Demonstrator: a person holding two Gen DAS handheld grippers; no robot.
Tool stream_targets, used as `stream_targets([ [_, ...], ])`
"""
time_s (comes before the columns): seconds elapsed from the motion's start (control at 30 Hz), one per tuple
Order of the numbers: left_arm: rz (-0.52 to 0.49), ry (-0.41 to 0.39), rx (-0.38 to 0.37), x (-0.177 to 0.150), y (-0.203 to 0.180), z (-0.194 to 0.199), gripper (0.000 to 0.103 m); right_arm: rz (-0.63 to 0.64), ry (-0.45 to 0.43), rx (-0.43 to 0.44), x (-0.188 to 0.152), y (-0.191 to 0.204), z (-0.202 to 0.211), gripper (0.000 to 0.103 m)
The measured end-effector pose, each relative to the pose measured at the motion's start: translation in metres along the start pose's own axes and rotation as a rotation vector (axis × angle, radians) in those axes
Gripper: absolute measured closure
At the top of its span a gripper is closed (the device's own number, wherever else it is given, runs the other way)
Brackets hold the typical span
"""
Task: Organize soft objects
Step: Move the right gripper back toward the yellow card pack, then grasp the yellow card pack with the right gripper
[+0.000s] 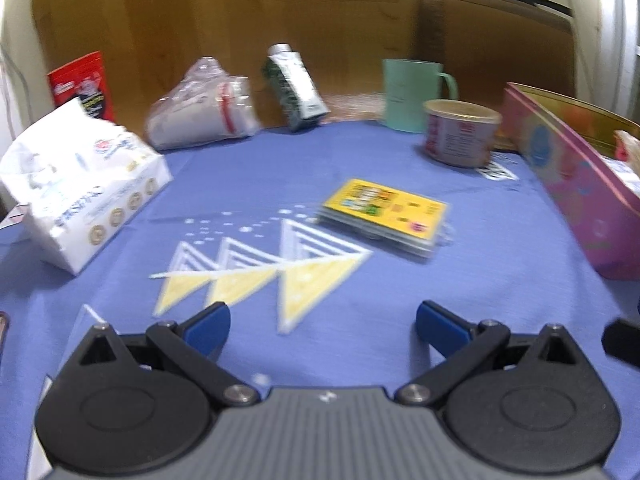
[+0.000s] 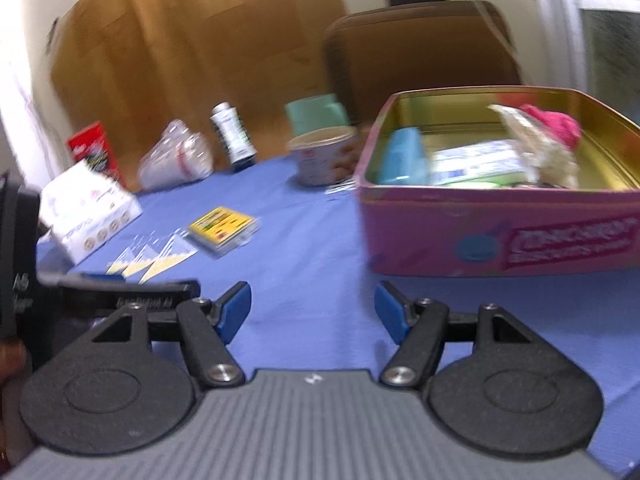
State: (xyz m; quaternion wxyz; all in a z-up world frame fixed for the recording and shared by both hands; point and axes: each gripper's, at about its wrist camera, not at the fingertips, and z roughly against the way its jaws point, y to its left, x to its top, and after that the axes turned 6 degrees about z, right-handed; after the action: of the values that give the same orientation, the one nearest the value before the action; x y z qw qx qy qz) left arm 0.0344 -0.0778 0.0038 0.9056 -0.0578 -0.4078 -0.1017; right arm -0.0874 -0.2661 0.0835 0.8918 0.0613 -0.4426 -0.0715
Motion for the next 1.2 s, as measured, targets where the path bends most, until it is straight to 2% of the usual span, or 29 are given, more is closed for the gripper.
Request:
stream_targets([
  [0.2,0.039,-0.019,0.07,0.008,0.032,-0.01,0.0,0.096,0.057,0.067,0.006,0.026,-0.023,0.033],
  [0.33,0.06,-0.049,0.148,0.01,0.054,-0.021,0.0,0.144,0.099,0.09,0.012,0.038,-0.044,0.032],
  [0.47,0.156,-0.04,0.108,0.009,0.075,-0.023,0.0,0.232,0.113,0.089,0.018,0.049,-0.064,0.028],
  [0.53,0.16,-0.043,0.117,0.009,0.075,-0.023,0.0,0.279,0.11,0.083,0.024,0.053,-0.076,0.027],
  [0.7,0.182,-0.05,0.103,0.009,0.078,-0.024,0.0,0.3,0.127,0.091,0.049,0.051,-0.117,0.026],
  [0.8,0.188,-0.052,0.098,0.008,0.079,-0.023,0.0,0.331,0.13,0.106,0.06,0.051,-0.141,0.018],
  [0.87,0.188,-0.052,0.097,0.008,0.08,-0.023,0.0,0.339,0.127,0.13,0.065,0.051,-0.149,0.017],
  [0.9,0.186,-0.051,0.097,0.009,0.08,-0.023,0.0,0.349,0.123,0.142,0.065,0.052,-0.15,0.022],
  [0.93,0.185,-0.05,0.098,0.009,0.08,-0.024,0.0,0.353,0.12,0.164,0.066,0.052,-0.147,0.035],
  [1.0,0.173,-0.044,0.105,0.009,0.078,-0.024,0.0,0.361,0.126,0.16,0.065,0.054,-0.14,0.041],
  [1.2,0.151,-0.036,0.106,0.008,0.075,-0.023,0.0,0.335,0.109,0.169,0.037,0.04,-0.088,0.043],
])
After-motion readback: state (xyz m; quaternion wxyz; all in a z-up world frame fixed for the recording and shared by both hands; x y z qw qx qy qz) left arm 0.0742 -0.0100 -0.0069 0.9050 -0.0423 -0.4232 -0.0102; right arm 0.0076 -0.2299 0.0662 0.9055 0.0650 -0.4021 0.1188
